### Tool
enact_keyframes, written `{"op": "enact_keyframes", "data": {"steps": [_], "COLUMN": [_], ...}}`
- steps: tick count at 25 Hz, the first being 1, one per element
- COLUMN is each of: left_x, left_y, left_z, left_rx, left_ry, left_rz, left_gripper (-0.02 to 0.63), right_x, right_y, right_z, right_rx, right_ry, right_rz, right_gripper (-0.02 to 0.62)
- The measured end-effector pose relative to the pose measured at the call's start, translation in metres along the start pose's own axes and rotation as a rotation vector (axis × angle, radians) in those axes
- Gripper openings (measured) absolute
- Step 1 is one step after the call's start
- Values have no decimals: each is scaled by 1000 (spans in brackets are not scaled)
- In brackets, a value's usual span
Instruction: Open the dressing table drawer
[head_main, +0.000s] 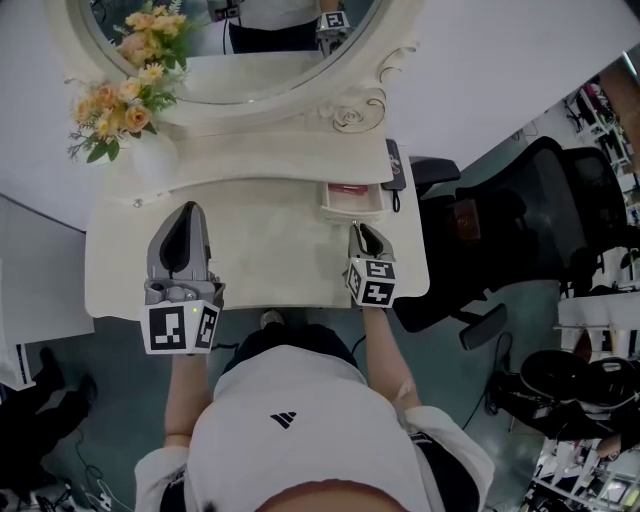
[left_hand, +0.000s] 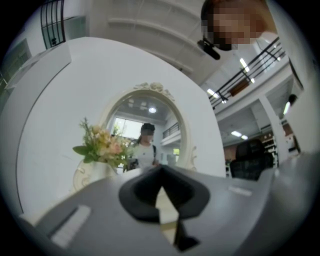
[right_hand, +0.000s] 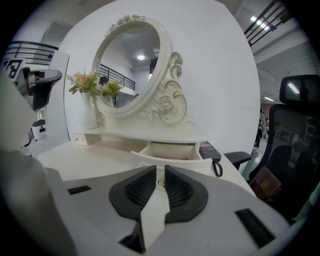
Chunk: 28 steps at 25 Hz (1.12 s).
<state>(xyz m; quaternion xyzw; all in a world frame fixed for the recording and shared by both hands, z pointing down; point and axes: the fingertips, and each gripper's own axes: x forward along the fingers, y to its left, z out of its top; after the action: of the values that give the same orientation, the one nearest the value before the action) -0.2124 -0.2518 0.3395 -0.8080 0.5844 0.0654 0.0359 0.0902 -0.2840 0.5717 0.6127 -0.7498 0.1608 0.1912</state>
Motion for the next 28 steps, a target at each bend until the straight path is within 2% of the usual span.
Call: {"op": "enact_keyframes", "data": {"steps": [2, 13, 28], "left_x": [0, -11, -28], "left_y": [-4, -27, -64], "left_z": [2, 15, 27], "left_rx": [2, 14, 33], "left_ry": [-4, -10, -17], "left_rz": [-1, 17, 18], "left_gripper": [9, 8, 8], "right_x": [-9, -50, -113], "right_y": [2, 15, 16], "right_z": [12, 71, 120], "right_rx": [2, -2, -41], "right_ry": [-41, -215, -366], "right_rz": [10, 94, 178], "right_gripper": [0, 0, -3]}}
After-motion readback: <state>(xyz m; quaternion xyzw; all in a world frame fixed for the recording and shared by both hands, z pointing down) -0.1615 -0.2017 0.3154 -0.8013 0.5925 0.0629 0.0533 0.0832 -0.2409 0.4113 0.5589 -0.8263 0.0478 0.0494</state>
